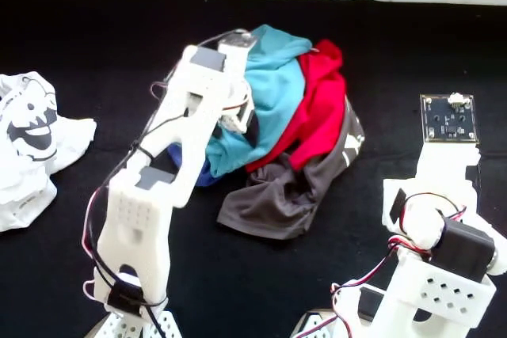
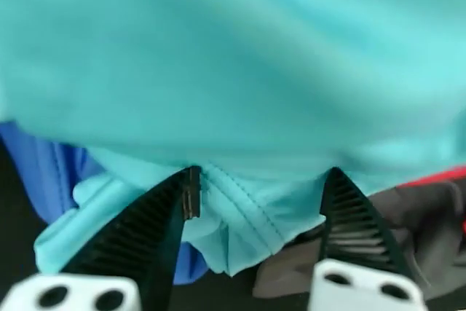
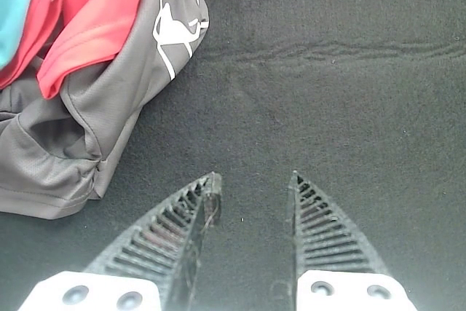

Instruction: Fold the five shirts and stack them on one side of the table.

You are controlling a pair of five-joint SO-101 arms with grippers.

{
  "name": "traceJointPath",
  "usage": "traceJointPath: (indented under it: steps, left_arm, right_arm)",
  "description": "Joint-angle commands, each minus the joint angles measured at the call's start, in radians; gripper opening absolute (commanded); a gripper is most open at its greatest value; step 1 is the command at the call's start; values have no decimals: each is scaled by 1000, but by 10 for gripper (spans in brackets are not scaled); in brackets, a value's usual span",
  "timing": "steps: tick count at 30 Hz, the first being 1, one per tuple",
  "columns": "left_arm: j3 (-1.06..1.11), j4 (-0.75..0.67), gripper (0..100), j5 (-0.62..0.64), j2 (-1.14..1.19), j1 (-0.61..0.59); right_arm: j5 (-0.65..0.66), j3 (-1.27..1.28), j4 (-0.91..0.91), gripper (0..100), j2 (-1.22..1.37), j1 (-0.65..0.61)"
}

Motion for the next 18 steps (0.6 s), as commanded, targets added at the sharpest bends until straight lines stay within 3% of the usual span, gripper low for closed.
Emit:
traceJointPath:
  steps: [1,4,13,18]
  left_arm:
    - [-42,-3,204,3,54,-62]
    - [-42,35,5,5,64,-142]
    - [-280,298,8,5,1,-512]
    - [-432,305,8,5,-131,-745]
  right_arm:
    - [-2,-4,-13,153,-5,-4]
    - [-2,-2,-12,152,-5,-4]
    - [-2,-2,-18,152,-5,-8]
    - [-2,-2,-16,152,-5,-10]
